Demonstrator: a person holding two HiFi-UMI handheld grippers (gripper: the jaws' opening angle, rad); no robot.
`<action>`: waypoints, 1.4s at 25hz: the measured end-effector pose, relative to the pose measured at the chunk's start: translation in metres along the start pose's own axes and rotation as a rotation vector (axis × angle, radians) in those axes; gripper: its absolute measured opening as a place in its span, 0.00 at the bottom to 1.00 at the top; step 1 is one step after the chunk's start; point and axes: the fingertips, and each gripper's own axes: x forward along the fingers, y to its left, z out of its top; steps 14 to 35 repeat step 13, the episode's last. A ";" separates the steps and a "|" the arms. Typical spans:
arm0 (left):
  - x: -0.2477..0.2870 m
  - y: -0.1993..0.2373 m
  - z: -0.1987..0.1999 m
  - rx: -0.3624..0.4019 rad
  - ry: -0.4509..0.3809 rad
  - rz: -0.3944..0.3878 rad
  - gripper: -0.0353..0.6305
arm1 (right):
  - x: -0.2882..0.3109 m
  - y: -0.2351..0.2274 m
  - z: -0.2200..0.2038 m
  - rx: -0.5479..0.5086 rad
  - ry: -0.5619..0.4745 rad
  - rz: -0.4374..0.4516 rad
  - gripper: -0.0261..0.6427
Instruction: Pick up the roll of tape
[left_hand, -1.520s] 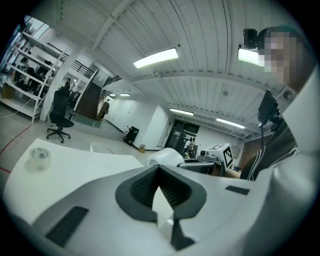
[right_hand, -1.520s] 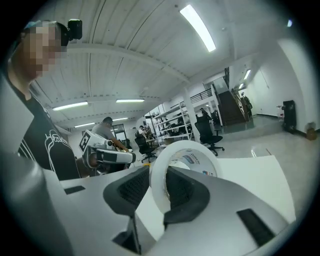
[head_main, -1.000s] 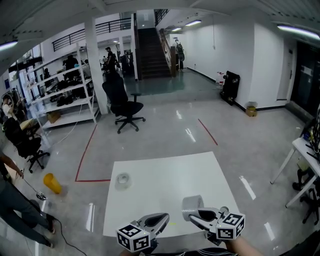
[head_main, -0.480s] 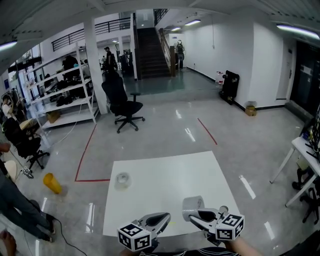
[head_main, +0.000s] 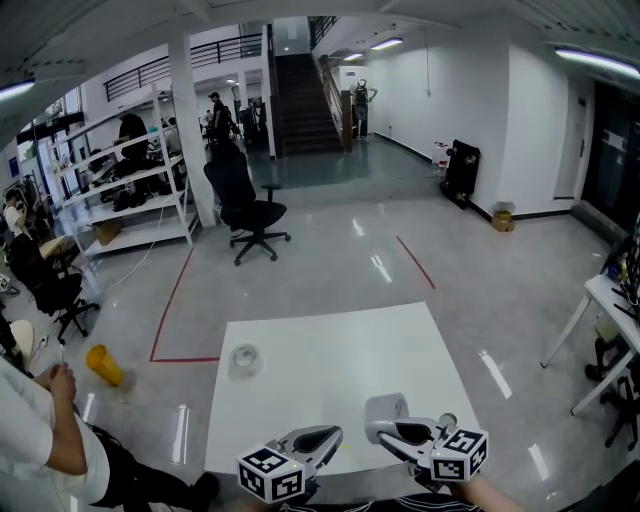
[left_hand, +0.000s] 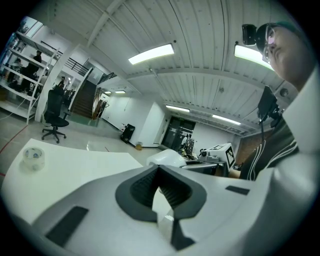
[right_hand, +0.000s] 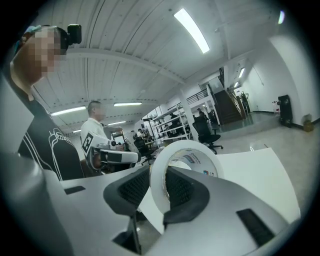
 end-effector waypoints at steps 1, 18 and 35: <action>0.001 -0.001 0.000 0.001 0.001 -0.002 0.06 | 0.000 -0.001 0.000 0.000 0.001 -0.001 0.19; 0.006 0.003 0.003 -0.003 -0.006 -0.001 0.06 | 0.002 -0.005 0.000 -0.009 0.008 0.000 0.19; 0.006 0.003 0.003 -0.003 -0.006 -0.001 0.06 | 0.002 -0.005 0.000 -0.009 0.008 0.000 0.19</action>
